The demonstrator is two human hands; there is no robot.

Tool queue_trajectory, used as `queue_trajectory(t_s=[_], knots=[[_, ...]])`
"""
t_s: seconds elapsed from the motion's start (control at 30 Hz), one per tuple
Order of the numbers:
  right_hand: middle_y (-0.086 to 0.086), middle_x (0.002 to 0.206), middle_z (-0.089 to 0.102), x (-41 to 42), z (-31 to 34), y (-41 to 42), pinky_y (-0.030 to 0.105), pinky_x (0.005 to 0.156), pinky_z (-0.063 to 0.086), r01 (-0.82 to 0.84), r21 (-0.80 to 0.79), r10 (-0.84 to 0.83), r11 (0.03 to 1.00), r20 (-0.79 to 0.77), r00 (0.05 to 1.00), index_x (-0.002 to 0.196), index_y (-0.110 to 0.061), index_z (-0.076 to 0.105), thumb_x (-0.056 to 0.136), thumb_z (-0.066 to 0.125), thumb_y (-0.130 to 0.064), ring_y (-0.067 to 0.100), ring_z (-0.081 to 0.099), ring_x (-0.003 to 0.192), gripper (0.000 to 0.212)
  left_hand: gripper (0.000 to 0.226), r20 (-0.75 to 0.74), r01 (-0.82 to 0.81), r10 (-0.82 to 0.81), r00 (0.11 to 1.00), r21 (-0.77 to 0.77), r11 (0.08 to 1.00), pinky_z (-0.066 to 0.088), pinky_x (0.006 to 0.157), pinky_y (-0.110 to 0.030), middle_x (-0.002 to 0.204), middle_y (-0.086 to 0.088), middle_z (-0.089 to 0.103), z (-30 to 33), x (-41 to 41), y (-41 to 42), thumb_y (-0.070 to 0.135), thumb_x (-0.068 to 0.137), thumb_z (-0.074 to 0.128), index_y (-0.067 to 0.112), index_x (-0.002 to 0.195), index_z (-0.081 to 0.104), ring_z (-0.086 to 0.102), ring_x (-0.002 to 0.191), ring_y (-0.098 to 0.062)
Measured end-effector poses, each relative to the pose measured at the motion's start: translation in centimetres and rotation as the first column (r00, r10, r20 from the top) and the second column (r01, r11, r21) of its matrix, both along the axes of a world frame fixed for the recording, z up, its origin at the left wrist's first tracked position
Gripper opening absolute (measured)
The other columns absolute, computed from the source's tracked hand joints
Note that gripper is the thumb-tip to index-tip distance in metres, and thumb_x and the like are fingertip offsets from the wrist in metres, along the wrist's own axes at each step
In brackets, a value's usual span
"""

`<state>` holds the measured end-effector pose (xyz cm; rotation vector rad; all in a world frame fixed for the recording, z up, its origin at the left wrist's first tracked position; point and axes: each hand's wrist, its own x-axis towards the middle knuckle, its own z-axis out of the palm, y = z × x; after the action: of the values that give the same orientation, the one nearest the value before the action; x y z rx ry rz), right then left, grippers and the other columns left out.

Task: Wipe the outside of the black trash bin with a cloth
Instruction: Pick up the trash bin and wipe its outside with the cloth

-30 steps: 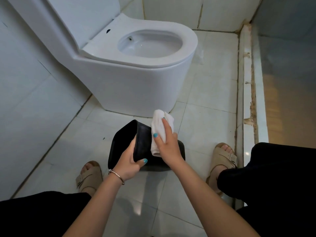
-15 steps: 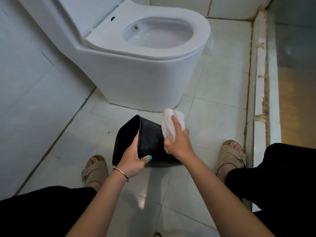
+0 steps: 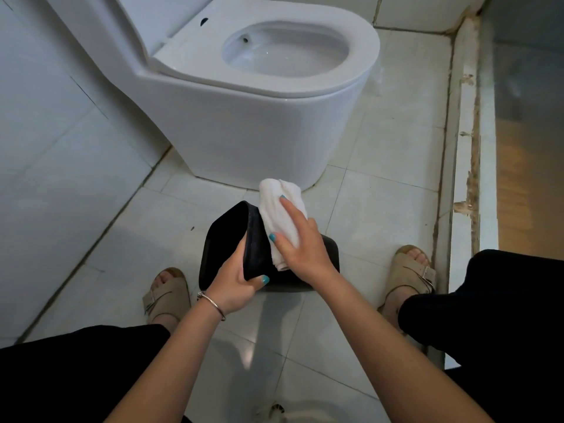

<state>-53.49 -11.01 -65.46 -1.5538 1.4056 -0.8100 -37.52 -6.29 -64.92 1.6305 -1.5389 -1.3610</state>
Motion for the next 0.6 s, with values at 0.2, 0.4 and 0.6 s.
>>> queue_trajectory(t_s=[0.2, 0.4, 0.6], knots=[[0.004, 0.116, 0.042, -3.3, -3.3, -0.2, 0.017, 0.087, 0.034, 0.121, 0.023, -0.118, 0.992, -0.118, 0.986, 0.145, -0.049, 0.027, 0.094, 0.058, -0.034, 0.014, 0.045, 0.095, 0.061, 0.097, 0.018, -0.027, 0.026, 1.0, 0.052, 0.998, 0.033, 0.113, -0.038, 0.144, 0.008, 0.041, -0.2, 0.7, -0.8, 0.019, 0.07, 0.07, 0.03, 0.151, 0.016, 0.038, 0.134, -0.009], [0.014, 0.129, 0.037, -4.1, -3.4, -0.9, 0.025, 0.088, 0.034, 0.234, 0.199, -0.206, 0.952, -0.15, 0.967, 0.147, -0.046, 0.025, 0.097, 0.051, -0.035, 0.03, 0.05, 0.106, 0.057, 0.098, 0.032, 0.048, -0.051, 0.998, 0.089, 0.995, 0.034, 0.112, -0.044, 0.145, 0.005, 0.039, -0.3, 0.0, -1.6, 0.025, 0.072, 0.068, 0.037, 0.15, 0.01, 0.038, 0.134, -0.015], [0.005, 0.117, 0.037, 0.6, 1.5, -1.7, 0.018, 0.079, 0.033, -0.037, -0.008, 0.037, 0.999, -0.046, 0.998, 0.144, -0.049, 0.029, 0.095, 0.055, -0.033, 0.016, 0.045, 0.09, 0.058, 0.099, -0.014, 0.094, -0.093, 0.996, 0.064, 0.994, 0.027, 0.116, -0.035, 0.149, 0.017, 0.033, -0.3, -0.1, -0.7, 0.02, 0.075, 0.067, 0.033, 0.152, 0.007, 0.032, 0.137, -0.001]])
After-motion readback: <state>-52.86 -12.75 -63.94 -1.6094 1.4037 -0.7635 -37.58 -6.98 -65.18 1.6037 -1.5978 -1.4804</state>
